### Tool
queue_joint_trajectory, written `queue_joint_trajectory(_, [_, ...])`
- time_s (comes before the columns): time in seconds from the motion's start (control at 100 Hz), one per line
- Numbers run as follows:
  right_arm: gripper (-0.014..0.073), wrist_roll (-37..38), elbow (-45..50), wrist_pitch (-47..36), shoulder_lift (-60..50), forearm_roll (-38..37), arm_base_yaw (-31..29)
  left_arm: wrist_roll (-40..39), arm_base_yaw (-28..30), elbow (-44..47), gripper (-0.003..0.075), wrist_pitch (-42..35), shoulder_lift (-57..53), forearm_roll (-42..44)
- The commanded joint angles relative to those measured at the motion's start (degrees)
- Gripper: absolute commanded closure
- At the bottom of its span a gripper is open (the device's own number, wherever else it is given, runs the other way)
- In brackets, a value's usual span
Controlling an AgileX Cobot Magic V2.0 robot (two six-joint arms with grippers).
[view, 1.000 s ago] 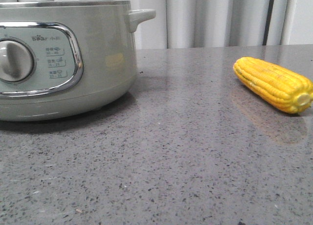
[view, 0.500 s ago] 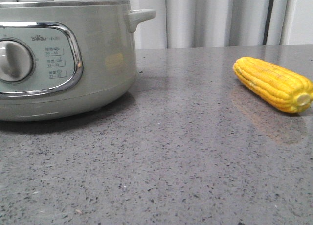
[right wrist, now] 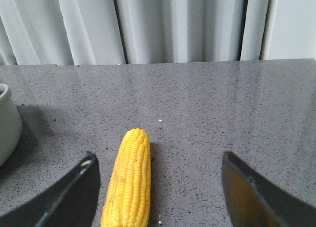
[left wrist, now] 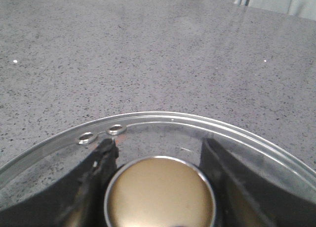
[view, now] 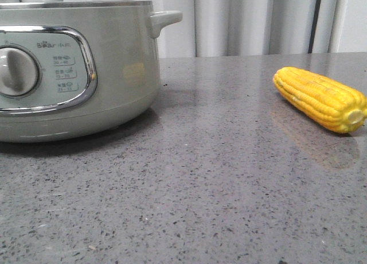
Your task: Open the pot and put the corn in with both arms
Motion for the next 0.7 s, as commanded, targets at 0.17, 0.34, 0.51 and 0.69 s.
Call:
queue_joint_trajectory(0.17, [0.0133,-0.25,-2.08,-3.93,0.44,-0.57,-0.09,-0.25,-0.36,-2.03,0.0487,-7.89,2.22,0.1])
queue_joint_trajectory(0.34, [0.0133,-0.25,-2.08,-3.93,0.44,-0.57,-0.09,-0.25,-1.11,-2.03,0.0468,-8.28,2.44,0.1])
queue_joint_trajectory(0.51, [0.0133,-0.25,-2.08,-3.36,0.44,0.05,-0.09,-0.25,-4.83,-2.24,0.0329,-10.94,2.44,0.1])
queue_joint_trajectory(0.69, [0.0133,-0.25,-4.04,-0.99,1.0,0.05,-0.09,-0.25,-6.6,-2.33,0.0311,-12.06,1.44,0.1])
